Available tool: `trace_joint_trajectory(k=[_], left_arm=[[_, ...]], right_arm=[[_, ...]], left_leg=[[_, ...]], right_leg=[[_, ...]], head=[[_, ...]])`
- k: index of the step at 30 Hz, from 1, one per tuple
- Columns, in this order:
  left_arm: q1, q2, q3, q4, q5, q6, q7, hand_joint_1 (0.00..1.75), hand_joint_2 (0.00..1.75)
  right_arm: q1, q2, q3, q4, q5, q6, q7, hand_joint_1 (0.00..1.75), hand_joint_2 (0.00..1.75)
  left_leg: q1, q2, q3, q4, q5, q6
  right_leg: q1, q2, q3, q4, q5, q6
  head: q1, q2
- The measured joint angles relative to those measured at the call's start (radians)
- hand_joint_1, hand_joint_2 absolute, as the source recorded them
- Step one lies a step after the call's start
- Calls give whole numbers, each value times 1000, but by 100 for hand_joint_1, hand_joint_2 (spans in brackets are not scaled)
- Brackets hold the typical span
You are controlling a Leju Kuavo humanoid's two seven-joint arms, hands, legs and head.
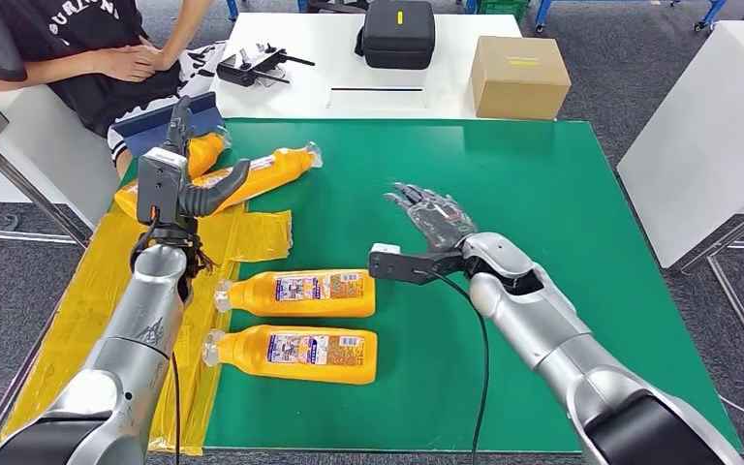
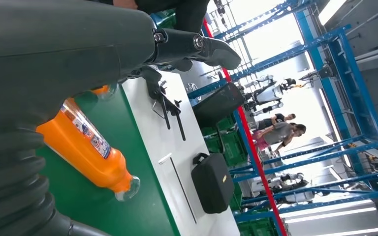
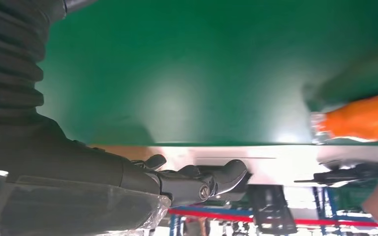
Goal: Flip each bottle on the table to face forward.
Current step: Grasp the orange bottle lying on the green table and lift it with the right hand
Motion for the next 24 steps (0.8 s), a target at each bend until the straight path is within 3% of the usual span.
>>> trace_joint_trajectory(k=[9, 24], left_arm=[[0, 0, -14, 0, 0, 22, 8, 0, 175], [0, -1, -14, 0, -4, 25, 26, 0, 175]], right_arm=[[-41, 96, 47, 105, -31, -2, -16, 0, 175], [-76, 175, 102, 210, -45, -11, -6, 0, 175]], left_leg=[[0, 0, 0, 0, 0, 0], [0, 0, 0, 0, 0, 0]], right_leg=[[0, 0, 0, 0, 0, 0], [0, 0, 0, 0, 0, 0]], head=[[0, 0], [0, 0]])
